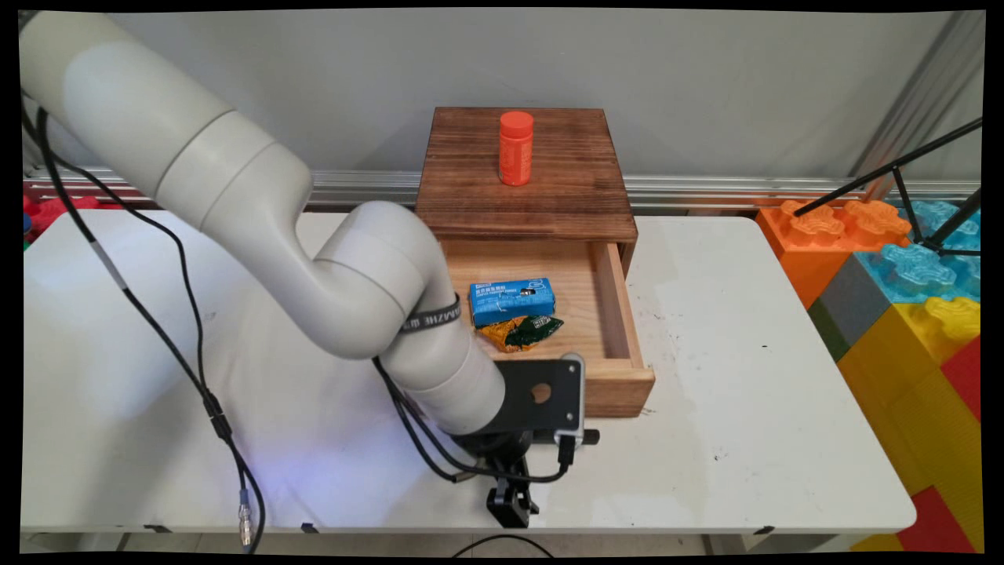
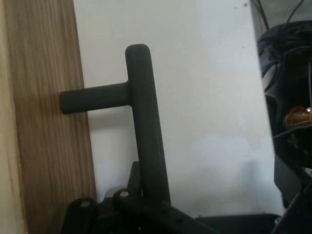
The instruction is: Open the drawer
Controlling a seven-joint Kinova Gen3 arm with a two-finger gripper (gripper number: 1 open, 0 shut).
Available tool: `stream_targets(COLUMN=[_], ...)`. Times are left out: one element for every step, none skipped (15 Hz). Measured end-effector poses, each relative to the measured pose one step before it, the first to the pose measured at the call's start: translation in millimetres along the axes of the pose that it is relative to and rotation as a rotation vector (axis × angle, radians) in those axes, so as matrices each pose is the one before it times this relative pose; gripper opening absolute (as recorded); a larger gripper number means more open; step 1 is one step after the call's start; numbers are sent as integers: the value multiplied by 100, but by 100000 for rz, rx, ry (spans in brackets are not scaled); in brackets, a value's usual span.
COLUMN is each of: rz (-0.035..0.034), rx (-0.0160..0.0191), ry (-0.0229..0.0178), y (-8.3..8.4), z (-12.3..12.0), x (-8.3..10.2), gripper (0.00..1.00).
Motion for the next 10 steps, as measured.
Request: stream_targets(rz=[-30,7,43,112,118,168,201,263,331,308], rx=[-144,-176,-205,-255,-212,-276,-231,-201,-245,-199], ry=[218,202,156,234,261,326,357,295,273,255], y=[457,455,410,448,375,420,397,324,363,327], z=[-76,-75,-63,-63,-59,-53,-66,-48,-46,-47], x=[18,-5,-40,-17,-10,-10,-10,11,15,-3], gripper=[100,100,100,100,100,100,100,100,100,100])
